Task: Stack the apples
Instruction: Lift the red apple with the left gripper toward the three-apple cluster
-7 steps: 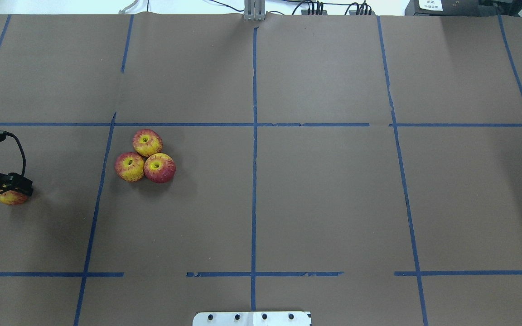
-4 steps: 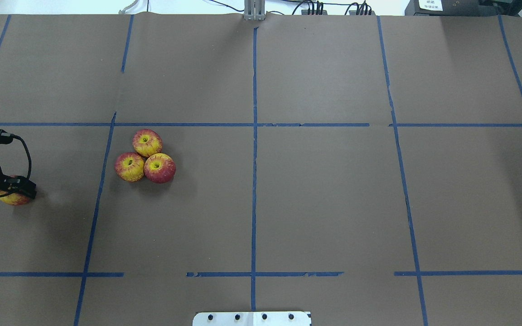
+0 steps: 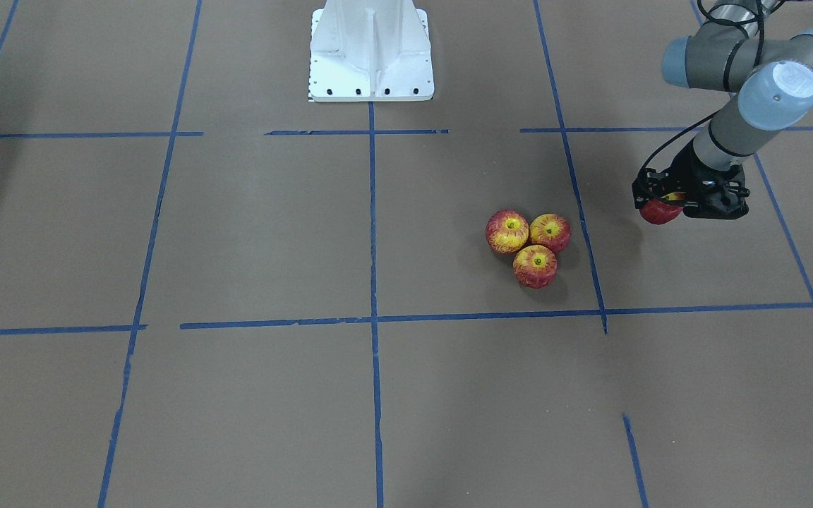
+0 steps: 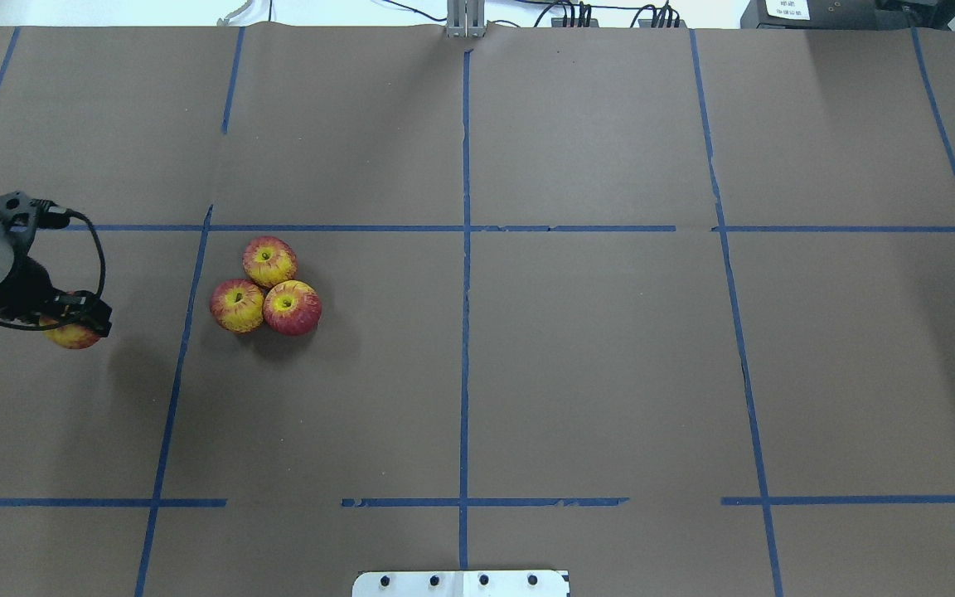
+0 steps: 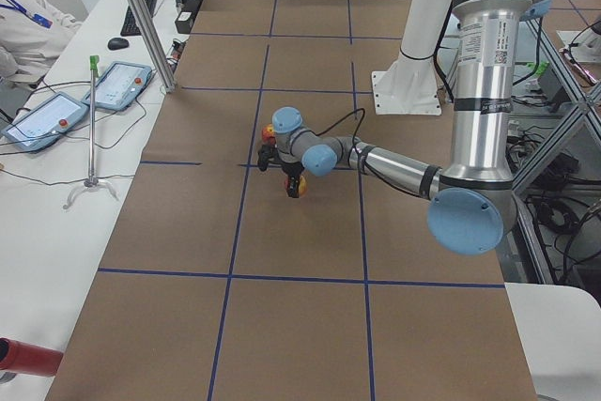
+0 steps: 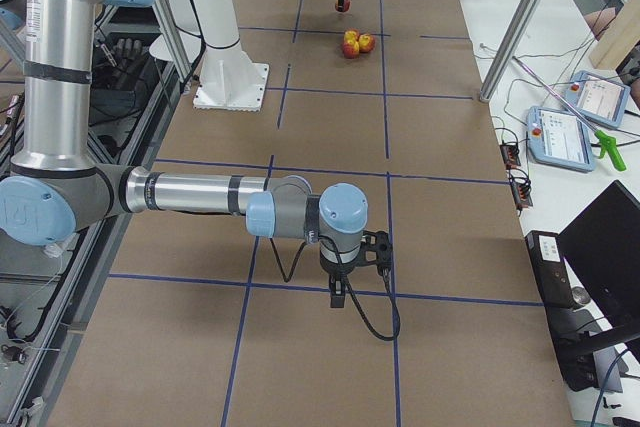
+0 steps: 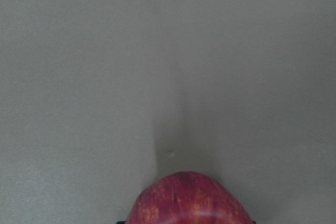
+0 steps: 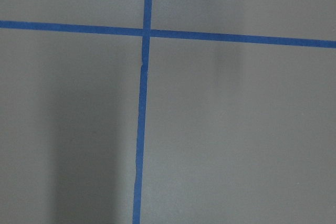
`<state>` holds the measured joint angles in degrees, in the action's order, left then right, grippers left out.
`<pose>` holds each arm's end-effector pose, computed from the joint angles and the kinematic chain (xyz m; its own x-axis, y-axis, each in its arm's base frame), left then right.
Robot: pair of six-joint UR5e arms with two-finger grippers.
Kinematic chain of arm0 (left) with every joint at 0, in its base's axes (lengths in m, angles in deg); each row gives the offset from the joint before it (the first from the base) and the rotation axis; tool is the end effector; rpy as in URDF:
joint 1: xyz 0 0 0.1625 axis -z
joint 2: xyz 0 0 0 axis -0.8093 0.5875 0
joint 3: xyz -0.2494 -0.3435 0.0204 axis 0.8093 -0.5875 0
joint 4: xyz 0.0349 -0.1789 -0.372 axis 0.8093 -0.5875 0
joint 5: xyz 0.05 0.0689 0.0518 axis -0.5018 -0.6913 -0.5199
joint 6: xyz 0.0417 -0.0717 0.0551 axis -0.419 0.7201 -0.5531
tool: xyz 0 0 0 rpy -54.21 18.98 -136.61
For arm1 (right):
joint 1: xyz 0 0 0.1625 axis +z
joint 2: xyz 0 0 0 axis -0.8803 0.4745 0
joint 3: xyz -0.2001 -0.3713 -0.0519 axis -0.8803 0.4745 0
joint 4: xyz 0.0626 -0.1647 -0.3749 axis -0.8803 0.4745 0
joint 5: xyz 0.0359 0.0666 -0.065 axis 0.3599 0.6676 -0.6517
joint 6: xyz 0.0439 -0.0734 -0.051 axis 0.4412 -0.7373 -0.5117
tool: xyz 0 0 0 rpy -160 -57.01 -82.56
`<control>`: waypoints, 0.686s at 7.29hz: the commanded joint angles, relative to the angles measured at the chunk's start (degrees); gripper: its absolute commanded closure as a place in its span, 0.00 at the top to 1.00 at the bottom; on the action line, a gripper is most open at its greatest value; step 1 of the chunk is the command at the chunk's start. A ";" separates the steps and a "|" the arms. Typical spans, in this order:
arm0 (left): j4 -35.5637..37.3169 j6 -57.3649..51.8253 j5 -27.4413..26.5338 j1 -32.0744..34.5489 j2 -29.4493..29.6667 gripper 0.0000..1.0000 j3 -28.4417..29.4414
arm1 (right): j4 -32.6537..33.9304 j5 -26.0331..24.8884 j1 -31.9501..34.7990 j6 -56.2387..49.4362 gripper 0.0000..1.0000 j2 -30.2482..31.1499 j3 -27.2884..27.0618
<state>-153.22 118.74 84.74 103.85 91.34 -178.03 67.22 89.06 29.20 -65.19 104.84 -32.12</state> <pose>0.2845 -0.4549 0.4841 0.6949 0.0835 -0.7142 -0.0916 0.9954 0.0273 0.0739 -0.4323 0.6578 0.7486 -0.0397 0.6619 0.0283 0.9992 0.0280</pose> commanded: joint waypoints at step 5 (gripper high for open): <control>12.99 10.19 0.42 -4.38 18.84 0.00 -0.23 | 0.00 0.00 0.00 0.00 1.00 0.00 0.00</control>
<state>-140.20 127.36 85.14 100.83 109.09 -178.49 67.22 89.06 29.20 -65.19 104.84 -32.12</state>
